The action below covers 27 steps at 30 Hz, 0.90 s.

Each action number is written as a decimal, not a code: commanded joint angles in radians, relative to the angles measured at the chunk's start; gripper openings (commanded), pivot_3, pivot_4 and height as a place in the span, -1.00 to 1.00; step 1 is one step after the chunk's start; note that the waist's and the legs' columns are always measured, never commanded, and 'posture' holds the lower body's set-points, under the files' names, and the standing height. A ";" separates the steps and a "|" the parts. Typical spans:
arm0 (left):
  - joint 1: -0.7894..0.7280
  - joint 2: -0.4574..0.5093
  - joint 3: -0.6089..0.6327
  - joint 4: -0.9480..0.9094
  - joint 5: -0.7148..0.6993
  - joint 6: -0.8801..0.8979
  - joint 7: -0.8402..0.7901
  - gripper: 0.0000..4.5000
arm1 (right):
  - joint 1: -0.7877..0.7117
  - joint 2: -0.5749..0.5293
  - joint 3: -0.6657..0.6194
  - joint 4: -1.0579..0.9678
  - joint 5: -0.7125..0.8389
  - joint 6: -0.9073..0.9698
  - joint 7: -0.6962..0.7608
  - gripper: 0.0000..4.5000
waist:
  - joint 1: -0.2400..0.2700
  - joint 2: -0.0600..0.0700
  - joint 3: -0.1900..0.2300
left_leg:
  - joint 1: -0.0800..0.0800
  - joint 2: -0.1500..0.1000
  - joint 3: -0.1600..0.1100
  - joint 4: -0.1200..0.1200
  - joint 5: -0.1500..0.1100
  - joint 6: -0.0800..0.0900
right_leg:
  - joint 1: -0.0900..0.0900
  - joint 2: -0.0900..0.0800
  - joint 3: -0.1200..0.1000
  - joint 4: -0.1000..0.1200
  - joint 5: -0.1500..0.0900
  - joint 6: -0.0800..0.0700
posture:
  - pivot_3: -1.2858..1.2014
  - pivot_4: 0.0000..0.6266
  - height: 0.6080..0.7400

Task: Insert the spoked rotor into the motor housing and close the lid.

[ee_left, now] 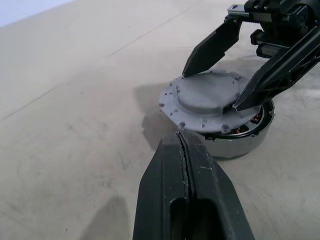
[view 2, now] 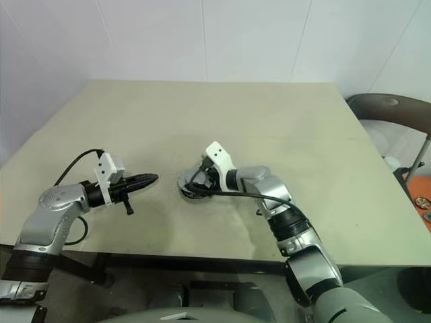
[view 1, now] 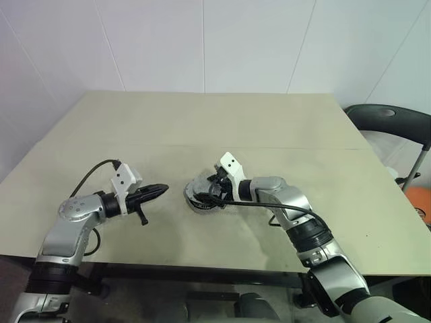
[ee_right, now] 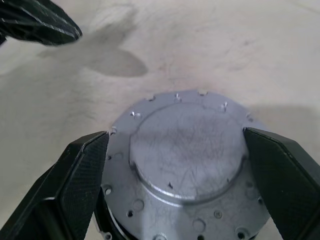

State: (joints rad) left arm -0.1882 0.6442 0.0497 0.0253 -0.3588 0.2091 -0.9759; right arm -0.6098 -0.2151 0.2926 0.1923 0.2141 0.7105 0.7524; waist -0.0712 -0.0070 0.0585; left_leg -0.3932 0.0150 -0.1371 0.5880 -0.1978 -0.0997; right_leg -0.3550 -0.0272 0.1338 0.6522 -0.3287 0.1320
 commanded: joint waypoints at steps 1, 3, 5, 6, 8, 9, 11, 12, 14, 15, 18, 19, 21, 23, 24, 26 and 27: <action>-0.008 0.001 0.027 -0.024 -0.008 -0.013 0.007 -1.00 | -0.003 -0.003 0.009 -0.022 -0.008 -0.003 0.004 0.98 | 0.000 0.000 0.000 | 0.000 0.000 0.000 0.000 0.000 0.000 | 0.000 0.000 0.000 0.000 0.000 0.000 | 0.03 -1.00 1.00; -0.012 0.001 0.025 -0.013 -0.002 -0.021 0.008 -1.00 | -0.003 -0.015 0.029 -0.012 -0.037 -0.012 -0.002 0.98 | 0.000 0.000 0.000 | 0.000 0.000 0.000 0.000 0.000 0.000 | 0.000 0.000 0.000 0.000 0.000 0.000 | 0.03 -1.00 1.00; -0.017 -0.001 0.024 -0.006 0.000 -0.025 0.009 -1.00 | -0.004 -0.015 0.030 -0.004 -0.050 -0.020 -0.010 0.91 | 0.000 0.000 0.000 | 0.000 0.000 0.000 0.000 0.000 0.000 | 0.000 0.000 0.000 0.000 0.000 0.000 | 0.03 -1.00 1.00; -0.019 -0.002 0.023 -0.002 0.002 -0.028 0.010 -1.00 | -0.004 -0.012 0.025 -0.008 -0.046 -0.020 -0.007 0.81 | 0.000 0.000 0.000 | 0.001 0.000 0.000 0.000 0.000 0.000 | -0.001 0.000 0.000 0.000 0.000 0.000 | 0.03 -1.00 1.00; -0.021 -0.003 0.021 0.004 0.005 -0.033 0.011 -1.00 | -0.003 -0.007 0.019 -0.015 -0.041 -0.017 -0.002 0.57 | 0.000 0.000 0.000 | 0.001 0.000 0.000 0.000 0.000 0.000 | 0.000 0.000 0.000 0.000 0.000 0.000 | 0.03 -1.00 1.00; -0.021 -0.004 0.021 0.006 0.006 -0.035 0.011 -1.00 | -0.003 -0.007 0.019 -0.017 -0.043 -0.016 -0.002 0.43 | 0.000 0.000 0.000 | 0.001 0.000 0.000 0.000 0.000 0.000 | 0.000 0.000 0.000 0.000 0.000 0.000 | 0.03 -1.00 1.00; -0.024 -0.005 0.018 0.010 0.009 -0.038 0.015 -1.00 | -0.003 -0.002 0.011 -0.017 -0.037 -0.019 -0.002 0.41 | 0.000 0.000 0.000 | 0.001 0.000 0.000 0.000 0.000 0.000 | 0.000 0.000 0.000 0.000 0.000 0.000 | 0.03 -1.00 1.00; -0.025 -0.006 0.018 0.011 0.011 -0.039 0.016 -1.00 | -0.002 0.001 0.005 -0.019 -0.030 -0.019 0.000 0.41 | 0.000 0.000 0.000 | 0.001 0.000 0.000 0.000 0.000 0.000 | 0.000 0.000 0.000 0.000 0.000 0.000 | 0.03 -1.00 1.00; -0.028 -0.005 0.017 0.015 0.015 -0.041 0.020 -1.00 | -0.004 0.008 -0.019 -0.030 -0.001 -0.014 0.015 0.41 | 0.000 0.000 0.000 | 0.001 0.000 0.000 0.000 0.000 0.000 | 0.000 0.000 0.000 0.000 0.000 0.000 | 0.03 -1.00 1.00; -0.029 -0.006 0.017 0.016 0.017 -0.042 0.021 -1.00 | -0.005 0.009 -0.030 -0.036 0.012 -0.012 0.024 0.41 | 0.000 0.000 0.000 | 0.001 0.000 0.000 0.000 0.000 0.000 | 0.000 0.000 0.000 0.000 0.000 0.000 | 0.03 -1.00 1.00; -0.029 -0.006 0.018 0.026 0.022 -0.049 0.020 -1.00 | -0.016 -0.011 -0.067 -0.068 0.067 -0.007 0.084 0.41 | 0.000 0.000 0.000 | 0.000 0.000 0.000 0.000 0.000 0.000 | 0.000 0.000 0.000 0.000 0.000 0.000 | 0.03 -1.00 1.00; -0.029 -0.007 0.018 0.030 0.023 -0.052 0.019 -1.00 | -0.019 -0.018 -0.074 -0.072 0.076 -0.008 0.097 0.41 | -0.001 0.000 0.000 | 0.000 0.000 0.000 0.000 0.000 0.000 | 0.000 0.000 0.000 0.000 0.000 0.000 | 0.03 -1.00 1.00; -0.028 -0.009 0.016 0.044 0.029 -0.063 0.017 -1.00 | -0.032 -0.040 -0.082 -0.061 0.080 -0.017 0.118 0.41 | -0.001 0.000 0.000 | 0.000 0.000 0.000 0.000 0.000 0.000 | 0.000 0.000 0.000 0.000 0.000 0.000 | 0.03 -1.00 1.00; -0.029 -0.012 0.014 0.054 0.032 -0.071 0.016 -1.00 | -0.039 -0.057 -0.077 -0.051 0.073 -0.027 0.128 0.41 | 0.001 0.000 0.000 | 0.000 0.000 0.000 0.000 0.000 0.000 | 0.000 0.000 0.000 0.000 0.000 0.000 | 0.03 -1.00 1.00; -0.028 -0.013 0.014 0.057 0.034 -0.075 0.016 -1.00 | -0.036 -0.074 -0.056 -0.049 0.052 -0.038 0.135 0.41 | 0.002 0.000 0.000 | 0.000 0.000 0.000 0.000 0.000 0.000 | 0.000 0.000 0.000 0.000 0.000 0.000 | 0.03 -1.00 1.00; -0.029 -0.016 0.014 0.067 0.038 -0.082 0.016 -1.00 | -0.029 -0.107 -0.006 -0.039 0.003 -0.067 0.146 0.41 | 0.002 0.000 0.000 | 0.000 0.000 0.000 0.000 0.000 0.000 | 0.000 0.000 0.000 0.000 0.000 0.000 | 0.03 -1.00 1.00; -0.029 -0.018 0.014 0.070 0.040 -0.085 0.015 -1.00 | -0.025 -0.117 0.012 -0.036 -0.015 -0.079 0.147 0.41 | 0.002 0.000 0.000 | 0.000 0.000 0.000 0.000 0.000 0.000 | 0.000 0.000 0.000 0.000 0.000 0.000 | 0.03 -1.00 1.00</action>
State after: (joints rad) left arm -0.2003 0.6257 0.0519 0.1010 -0.3208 0.1470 -0.9585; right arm -0.6098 -0.3187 0.2935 0.1798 0.2257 0.6738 0.8905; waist -0.0695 -0.0071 0.0585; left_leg -0.3933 0.0149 -0.1370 0.5884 -0.1978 -0.0997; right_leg -0.3554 -0.0273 0.1338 0.6518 -0.3287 0.1320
